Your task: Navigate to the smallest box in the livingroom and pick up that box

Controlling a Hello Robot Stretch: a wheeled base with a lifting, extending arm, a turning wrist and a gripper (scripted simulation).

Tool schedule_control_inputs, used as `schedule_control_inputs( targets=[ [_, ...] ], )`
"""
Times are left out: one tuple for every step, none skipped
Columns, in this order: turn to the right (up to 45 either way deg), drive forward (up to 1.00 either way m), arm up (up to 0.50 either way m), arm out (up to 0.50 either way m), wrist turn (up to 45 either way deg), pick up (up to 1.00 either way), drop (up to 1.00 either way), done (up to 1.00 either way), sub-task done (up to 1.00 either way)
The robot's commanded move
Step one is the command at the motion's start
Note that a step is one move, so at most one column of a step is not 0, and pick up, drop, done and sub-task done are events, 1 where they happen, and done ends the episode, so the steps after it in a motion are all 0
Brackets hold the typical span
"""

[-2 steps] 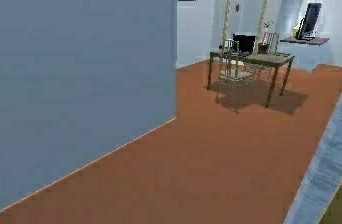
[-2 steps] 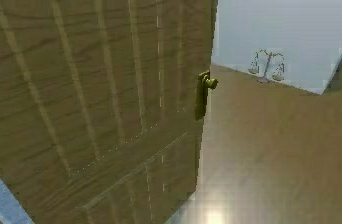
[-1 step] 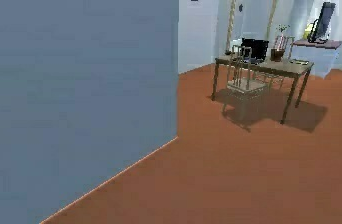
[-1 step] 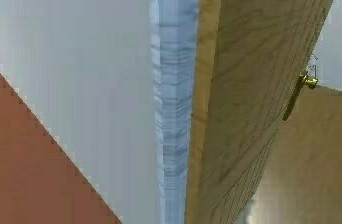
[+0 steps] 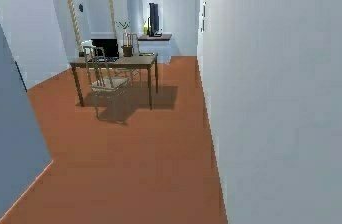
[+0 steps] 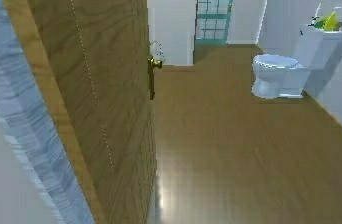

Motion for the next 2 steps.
schedule_control_inputs(
  targets=[
    [0.0, 1.00, 0.00, 0.00, 0.0, 0.00, 0.00, 0.00, 0.00],
    [3.0, 0.00, 0.00, 0.00, 0.0, 0.00, 0.00, 0.00, 0.00]
  ],
)
